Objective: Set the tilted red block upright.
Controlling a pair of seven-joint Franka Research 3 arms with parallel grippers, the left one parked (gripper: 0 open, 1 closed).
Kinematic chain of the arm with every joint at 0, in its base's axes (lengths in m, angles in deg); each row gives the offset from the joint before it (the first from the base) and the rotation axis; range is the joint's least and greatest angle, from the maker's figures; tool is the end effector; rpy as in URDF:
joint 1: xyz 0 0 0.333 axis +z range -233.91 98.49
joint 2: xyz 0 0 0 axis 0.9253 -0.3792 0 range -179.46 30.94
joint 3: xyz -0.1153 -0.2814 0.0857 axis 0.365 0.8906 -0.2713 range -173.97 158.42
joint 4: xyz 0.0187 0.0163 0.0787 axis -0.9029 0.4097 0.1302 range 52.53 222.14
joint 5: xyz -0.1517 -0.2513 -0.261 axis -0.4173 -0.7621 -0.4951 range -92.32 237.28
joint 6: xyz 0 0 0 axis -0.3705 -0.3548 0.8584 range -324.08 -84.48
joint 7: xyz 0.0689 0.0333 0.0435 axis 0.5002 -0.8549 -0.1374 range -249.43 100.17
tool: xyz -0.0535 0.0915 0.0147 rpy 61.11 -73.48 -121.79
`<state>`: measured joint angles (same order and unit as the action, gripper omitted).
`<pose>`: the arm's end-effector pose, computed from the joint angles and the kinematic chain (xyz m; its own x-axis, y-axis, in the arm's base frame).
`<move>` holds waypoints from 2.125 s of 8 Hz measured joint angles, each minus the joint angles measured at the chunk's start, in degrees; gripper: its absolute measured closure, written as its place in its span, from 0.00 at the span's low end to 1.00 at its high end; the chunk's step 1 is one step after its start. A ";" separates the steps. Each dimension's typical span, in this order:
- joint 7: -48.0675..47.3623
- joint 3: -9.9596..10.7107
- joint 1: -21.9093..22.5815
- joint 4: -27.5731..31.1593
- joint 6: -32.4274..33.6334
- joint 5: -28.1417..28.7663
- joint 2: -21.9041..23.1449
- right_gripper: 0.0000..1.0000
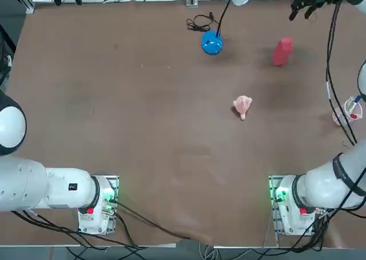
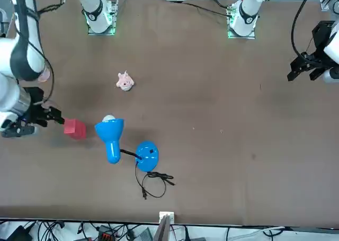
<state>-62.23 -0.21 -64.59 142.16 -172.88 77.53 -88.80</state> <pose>0.6393 -0.0373 0.4571 0.9923 0.1092 0.0589 0.1115 -0.9931 -0.0374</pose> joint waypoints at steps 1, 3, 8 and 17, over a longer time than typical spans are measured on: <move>0.00 -0.08 0.04 -1.43 2.90 0.00 1.90 0.00; 0.00 -0.60 0.19 -5.42 10.18 0.00 4.90 0.00; -2.63 -0.97 2.04 -10.40 17.38 -0.05 6.35 0.00; -9.41 -0.68 6.05 -6.36 22.58 -6.11 15.58 0.00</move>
<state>-71.64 -0.89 -58.54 135.79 -150.30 71.42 -73.22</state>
